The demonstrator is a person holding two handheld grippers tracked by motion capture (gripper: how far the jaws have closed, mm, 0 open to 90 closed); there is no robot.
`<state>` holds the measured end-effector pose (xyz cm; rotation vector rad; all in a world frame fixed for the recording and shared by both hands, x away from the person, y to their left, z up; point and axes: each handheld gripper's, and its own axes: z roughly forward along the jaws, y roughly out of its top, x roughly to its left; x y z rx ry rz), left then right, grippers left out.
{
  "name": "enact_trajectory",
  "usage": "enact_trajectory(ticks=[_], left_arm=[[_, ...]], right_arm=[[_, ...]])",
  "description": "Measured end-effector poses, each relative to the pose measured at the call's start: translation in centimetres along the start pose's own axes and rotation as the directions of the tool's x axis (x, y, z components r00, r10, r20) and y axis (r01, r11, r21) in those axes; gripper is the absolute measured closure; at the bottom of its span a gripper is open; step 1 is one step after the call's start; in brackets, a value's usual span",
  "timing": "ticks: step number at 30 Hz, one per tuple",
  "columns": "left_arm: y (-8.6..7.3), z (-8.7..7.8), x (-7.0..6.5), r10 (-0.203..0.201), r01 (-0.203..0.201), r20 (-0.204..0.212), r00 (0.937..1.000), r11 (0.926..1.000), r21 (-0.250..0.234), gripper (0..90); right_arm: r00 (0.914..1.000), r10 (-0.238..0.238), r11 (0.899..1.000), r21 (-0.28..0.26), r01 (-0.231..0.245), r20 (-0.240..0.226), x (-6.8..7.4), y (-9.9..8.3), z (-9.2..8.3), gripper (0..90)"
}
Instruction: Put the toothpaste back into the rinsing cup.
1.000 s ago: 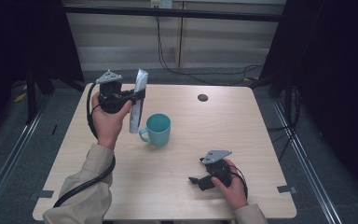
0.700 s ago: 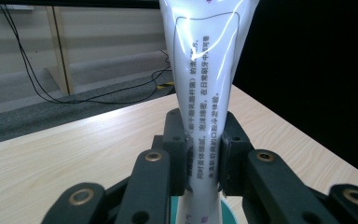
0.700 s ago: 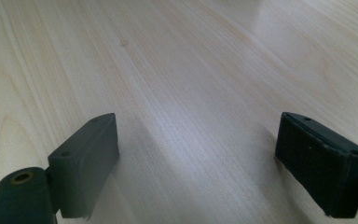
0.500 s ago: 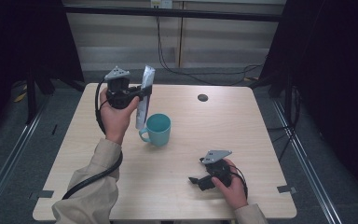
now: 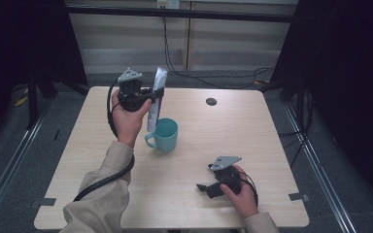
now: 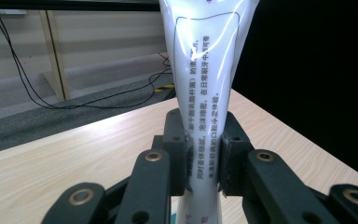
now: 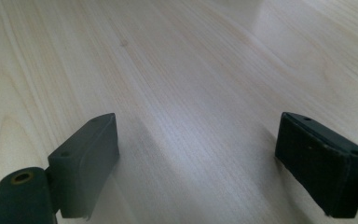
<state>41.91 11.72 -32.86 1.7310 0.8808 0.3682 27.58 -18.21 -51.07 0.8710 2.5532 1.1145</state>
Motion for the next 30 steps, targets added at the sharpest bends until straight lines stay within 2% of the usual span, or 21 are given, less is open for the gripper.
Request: enact_trajectory(ticks=[11,18,20,30], left_arm=[[-0.1,1.3,-0.2,0.003,-0.003,0.006,1.0000,1.0000,-0.001,76.8],[-0.9,2.2,-0.2,0.001,-0.001,-0.001,1.0000,1.0000,-0.005,76.8],[-1.1,2.4,-0.3,-0.012,0.012,0.002,0.9999,0.9999,-0.011,76.8],[-2.1,3.5,-0.2,-0.006,0.006,-0.006,1.0000,1.0000,-0.005,76.6]], right_arm=[[1.0000,0.001,1.000,-0.001,-0.001,0.000,0.0,0.0,0.0,12.4],[1.0000,-0.001,1.000,-0.001,0.001,0.001,0.0,0.0,0.0,12.5],[1.0000,0.000,1.000,-0.001,0.000,0.001,0.0,0.0,0.0,12.4],[1.0000,0.000,1.000,0.000,0.000,-0.001,0.0,0.0,0.0,12.5]])
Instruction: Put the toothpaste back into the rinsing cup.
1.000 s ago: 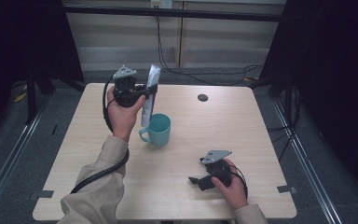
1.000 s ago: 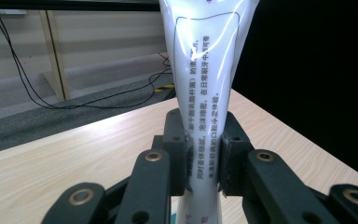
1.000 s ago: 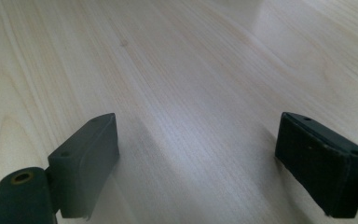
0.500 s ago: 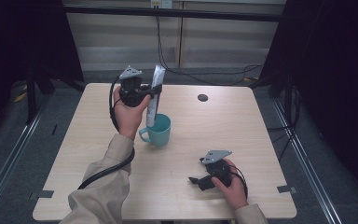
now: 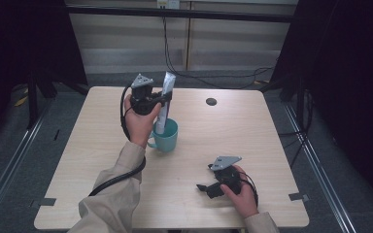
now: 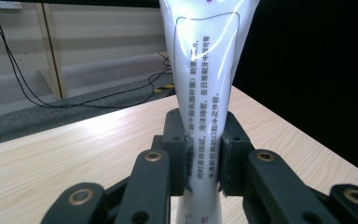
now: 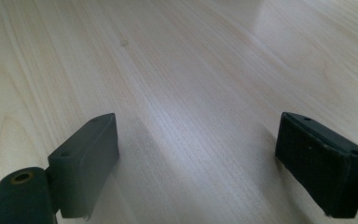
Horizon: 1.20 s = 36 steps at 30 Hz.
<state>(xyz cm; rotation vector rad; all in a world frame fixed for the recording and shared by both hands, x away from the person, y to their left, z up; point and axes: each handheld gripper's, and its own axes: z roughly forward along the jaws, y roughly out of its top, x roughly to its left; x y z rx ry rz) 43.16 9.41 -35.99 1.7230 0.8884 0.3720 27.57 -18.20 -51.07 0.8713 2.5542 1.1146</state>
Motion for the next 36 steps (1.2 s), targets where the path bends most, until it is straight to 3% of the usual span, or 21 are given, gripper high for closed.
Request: enact_trajectory(ticks=[13,26,36], left_arm=[[-1.2,0.7,0.1,-0.007,0.007,-0.006,1.0000,0.9998,-0.016,76.4],[-2.8,1.7,0.1,-0.002,0.002,-0.013,0.9999,0.9998,0.022,75.9],[-3.7,1.4,0.3,-0.014,0.015,-0.017,0.9998,0.9992,0.036,75.7]], right_arm=[[1.0000,0.002,1.000,0.001,-0.002,-0.004,0.0,0.0,0.0,12.5],[1.0000,0.000,1.000,0.001,0.000,-0.004,0.0,0.0,0.0,12.5],[1.0000,-0.002,1.000,0.002,0.002,-0.005,0.0,0.0,0.0,12.5]])
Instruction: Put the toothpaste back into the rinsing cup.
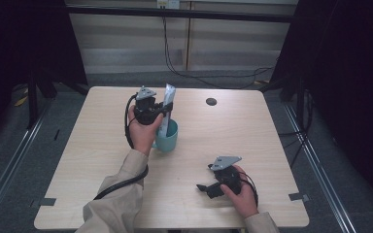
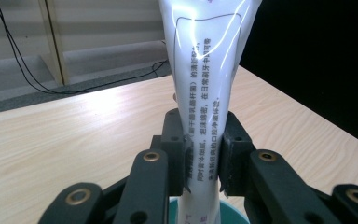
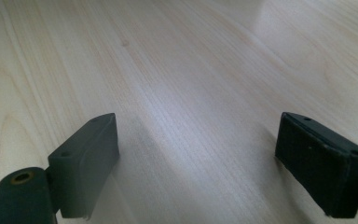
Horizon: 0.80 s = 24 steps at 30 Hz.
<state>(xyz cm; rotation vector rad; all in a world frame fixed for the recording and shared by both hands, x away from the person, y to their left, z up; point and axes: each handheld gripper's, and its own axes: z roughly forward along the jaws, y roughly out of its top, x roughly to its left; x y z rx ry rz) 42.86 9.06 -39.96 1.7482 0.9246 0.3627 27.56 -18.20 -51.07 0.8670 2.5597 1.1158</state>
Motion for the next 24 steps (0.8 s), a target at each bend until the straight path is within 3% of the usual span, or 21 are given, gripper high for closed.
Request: enact_trajectory(ticks=[24], left_arm=[[-2.6,-0.4,0.3,0.006,-0.004,-0.028,0.9996,0.9974,0.072,73.5]], right_arm=[[1.0000,0.001,1.000,0.000,-0.001,-0.001,0.0,0.0,0.0,12.5]])
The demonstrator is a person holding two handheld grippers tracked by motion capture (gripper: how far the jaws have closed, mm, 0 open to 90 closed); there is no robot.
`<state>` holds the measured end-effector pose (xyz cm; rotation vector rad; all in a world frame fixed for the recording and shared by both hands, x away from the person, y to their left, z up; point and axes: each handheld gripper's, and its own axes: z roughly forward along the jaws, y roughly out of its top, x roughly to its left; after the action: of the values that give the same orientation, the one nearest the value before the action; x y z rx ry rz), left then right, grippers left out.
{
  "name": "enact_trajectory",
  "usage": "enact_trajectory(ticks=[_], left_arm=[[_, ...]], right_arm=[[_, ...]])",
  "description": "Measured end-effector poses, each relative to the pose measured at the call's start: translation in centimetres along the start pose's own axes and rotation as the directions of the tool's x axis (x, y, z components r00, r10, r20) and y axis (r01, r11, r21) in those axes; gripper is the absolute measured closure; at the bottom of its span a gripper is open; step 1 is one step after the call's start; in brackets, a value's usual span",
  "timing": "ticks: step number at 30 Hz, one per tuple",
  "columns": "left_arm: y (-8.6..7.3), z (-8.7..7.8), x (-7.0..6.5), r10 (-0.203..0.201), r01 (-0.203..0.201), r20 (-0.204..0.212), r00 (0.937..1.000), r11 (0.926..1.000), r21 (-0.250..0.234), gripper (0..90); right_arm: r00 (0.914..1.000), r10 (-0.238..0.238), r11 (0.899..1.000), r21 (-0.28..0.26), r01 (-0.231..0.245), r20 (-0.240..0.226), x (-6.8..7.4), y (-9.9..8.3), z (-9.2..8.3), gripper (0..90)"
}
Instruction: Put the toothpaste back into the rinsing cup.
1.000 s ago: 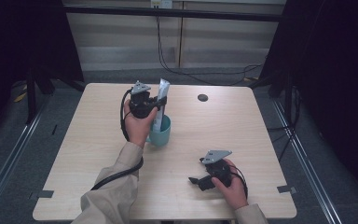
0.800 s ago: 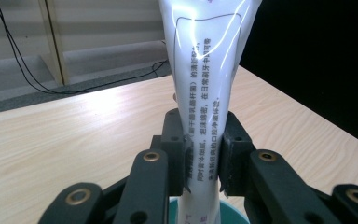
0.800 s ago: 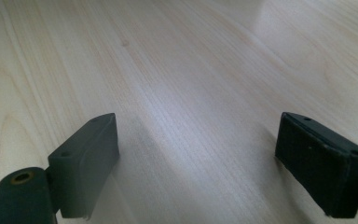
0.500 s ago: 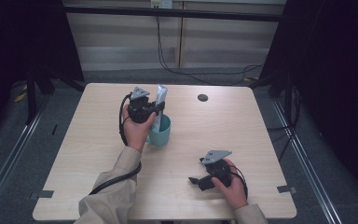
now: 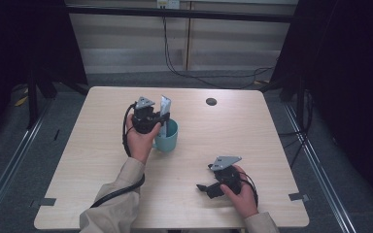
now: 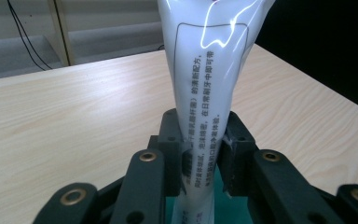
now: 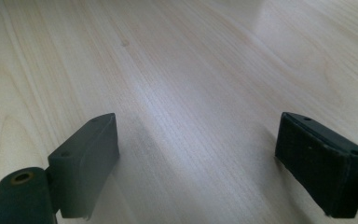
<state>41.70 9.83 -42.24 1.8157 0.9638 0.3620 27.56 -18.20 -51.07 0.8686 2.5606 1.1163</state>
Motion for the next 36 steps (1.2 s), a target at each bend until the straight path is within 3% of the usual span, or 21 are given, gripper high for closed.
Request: enact_trajectory(ticks=[26,36], left_arm=[[0.4,1.1,-1.1,0.060,-0.060,0.017,0.9981,0.9979,0.022,72.4],[0.5,1.4,-1.4,0.053,-0.054,0.027,0.9982,0.9980,0.034,71.4]], right_arm=[[1.0000,-0.001,1.000,0.000,0.001,0.000,0.0,0.0,0.0,12.5],[1.0000,0.001,1.000,0.000,-0.001,0.000,0.0,0.0,0.0,12.4]])
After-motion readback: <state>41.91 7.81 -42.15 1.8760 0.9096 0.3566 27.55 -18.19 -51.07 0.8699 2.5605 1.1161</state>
